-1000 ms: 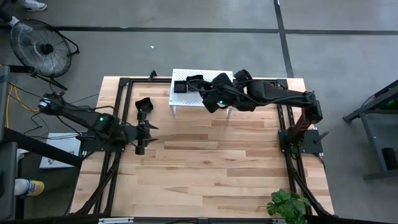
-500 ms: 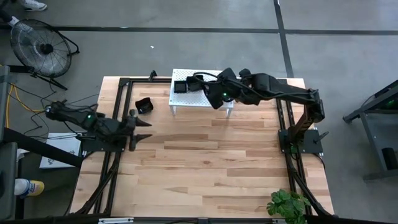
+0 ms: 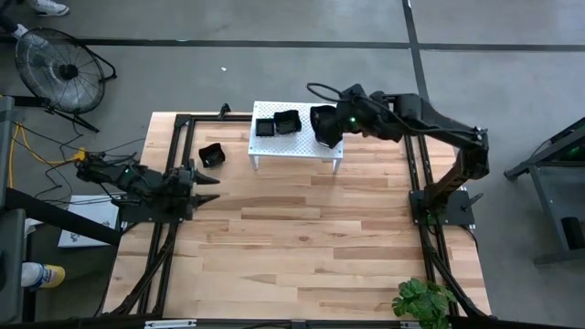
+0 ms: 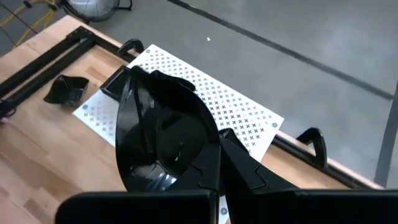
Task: Pick & Place Mini shaped plates
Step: Stack the leaf shaped plate on top of the other leaf shaped plates on the shelf
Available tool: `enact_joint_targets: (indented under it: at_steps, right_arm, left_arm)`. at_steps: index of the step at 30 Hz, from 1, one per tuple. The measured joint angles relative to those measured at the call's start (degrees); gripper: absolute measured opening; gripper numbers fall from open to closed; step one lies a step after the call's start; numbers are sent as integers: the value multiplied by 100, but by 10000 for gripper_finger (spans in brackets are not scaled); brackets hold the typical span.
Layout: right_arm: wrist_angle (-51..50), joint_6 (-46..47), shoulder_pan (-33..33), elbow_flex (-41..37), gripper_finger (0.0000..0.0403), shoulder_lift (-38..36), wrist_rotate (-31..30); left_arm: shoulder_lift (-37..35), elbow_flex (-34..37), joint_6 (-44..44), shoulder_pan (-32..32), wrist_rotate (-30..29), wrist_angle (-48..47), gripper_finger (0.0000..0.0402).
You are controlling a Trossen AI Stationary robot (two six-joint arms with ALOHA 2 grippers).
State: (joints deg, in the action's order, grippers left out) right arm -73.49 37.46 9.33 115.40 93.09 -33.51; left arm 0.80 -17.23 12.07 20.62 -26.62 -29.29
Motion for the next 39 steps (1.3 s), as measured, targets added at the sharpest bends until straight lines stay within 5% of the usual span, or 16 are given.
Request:
enact_joint_targets:
  at_steps: [9,23,39]
  right_arm:
    - [-261,438,552,-3,0,-1,686]
    - [-378,824,1607,-3,0,34,2062]
    - [-348,893,1885,1,0,705,2412]
  left_arm:
    - [-40,9,-830,0,45,-135,218]
    - [-40,9,-1338,0,-748,-867,218]
    - [-42,9,-1313,0,-1142,-945,218]
